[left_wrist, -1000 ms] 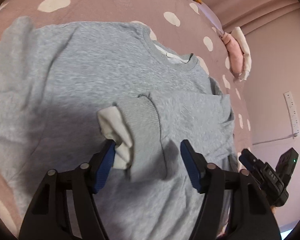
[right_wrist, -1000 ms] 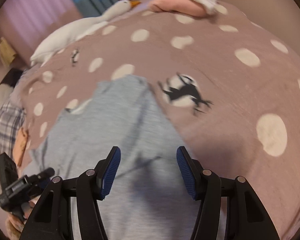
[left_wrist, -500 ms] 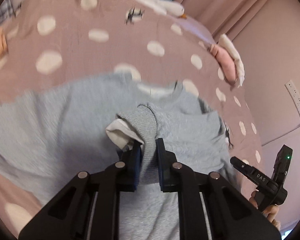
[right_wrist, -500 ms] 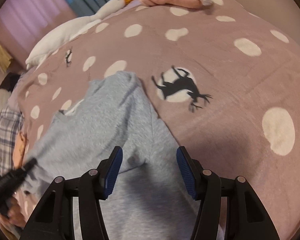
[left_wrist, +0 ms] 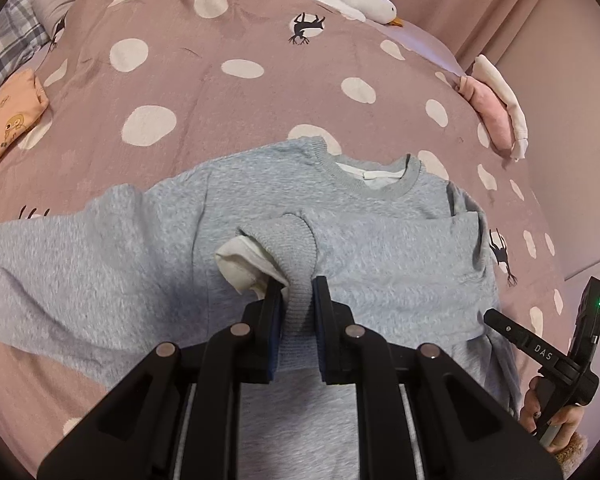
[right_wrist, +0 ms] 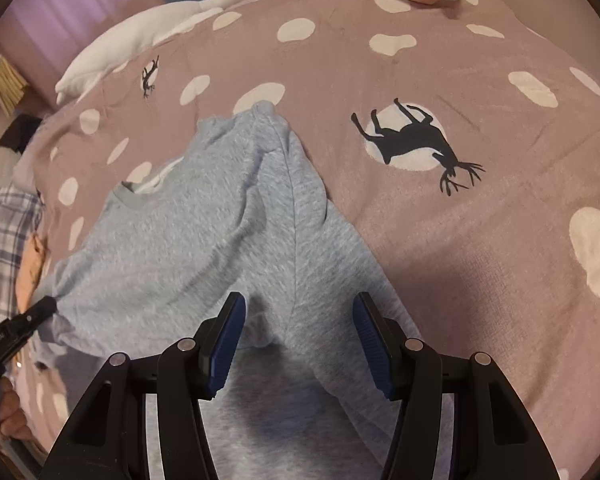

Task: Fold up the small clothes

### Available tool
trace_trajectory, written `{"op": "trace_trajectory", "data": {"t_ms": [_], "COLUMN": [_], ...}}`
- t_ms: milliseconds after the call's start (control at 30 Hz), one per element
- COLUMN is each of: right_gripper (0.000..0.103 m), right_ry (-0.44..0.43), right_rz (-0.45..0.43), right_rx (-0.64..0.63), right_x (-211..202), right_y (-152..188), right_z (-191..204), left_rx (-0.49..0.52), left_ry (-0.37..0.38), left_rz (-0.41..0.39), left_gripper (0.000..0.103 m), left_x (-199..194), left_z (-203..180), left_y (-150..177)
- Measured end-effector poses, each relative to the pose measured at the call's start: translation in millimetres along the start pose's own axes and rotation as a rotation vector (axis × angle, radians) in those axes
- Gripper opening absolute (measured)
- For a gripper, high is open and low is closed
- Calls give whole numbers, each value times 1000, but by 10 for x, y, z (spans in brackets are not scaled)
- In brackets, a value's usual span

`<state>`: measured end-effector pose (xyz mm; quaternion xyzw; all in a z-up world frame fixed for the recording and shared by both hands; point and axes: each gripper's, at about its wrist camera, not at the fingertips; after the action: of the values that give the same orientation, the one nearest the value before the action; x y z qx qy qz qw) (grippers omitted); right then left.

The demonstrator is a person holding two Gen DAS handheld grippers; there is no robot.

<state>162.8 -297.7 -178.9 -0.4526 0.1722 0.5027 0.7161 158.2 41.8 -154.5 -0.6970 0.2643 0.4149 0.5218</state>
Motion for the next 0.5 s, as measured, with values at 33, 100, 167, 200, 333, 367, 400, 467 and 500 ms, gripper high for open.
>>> {"op": "trace_trajectory", "data": {"t_ms": [33,100,167,200,333,367,400,467,500], "right_gripper": [58,58,58,58,58,58,58,58,58], "right_ry": [-1,0,1,2,9,12,15,20,22], "right_rz": [0,2,3,4,7,9,9,10,10], "right_rx": [0,0,3,4,1,-1,-3,-9,-12], "right_x": [-1,2,13,20,33,39,41,46,51], "right_y": [-1,-3,1,5,14,13,12,13,15], "right_z": [0,-10,-24,-15,-20,-17,-14,-7,-7], "left_rx": [-2,-6,-6,-8,-17,-21,-24,-27,-30], "left_ry": [1,-1,-8,-12,-26,-29,-27,-28,-31], "left_rz": [0,15,37,49,87,91,91,94,96], "left_gripper": [15,15,15,15,17,17,18,19,22], "left_x": [4,49,103,143,285,306,314,327,339], "left_z": [14,38,47,54,97,106,114,125,136], "left_y": [5,21,52,70,147,159,165,171,178]}}
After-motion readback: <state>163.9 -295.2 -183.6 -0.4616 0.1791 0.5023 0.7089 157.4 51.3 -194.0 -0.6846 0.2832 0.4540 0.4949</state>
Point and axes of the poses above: each gripper's, at about its wrist camera, not at the fingertips, and x roughly the way its jaws point, z to its left, y to its underside, and after that the axes turned 13 degrees about -y, right-handed
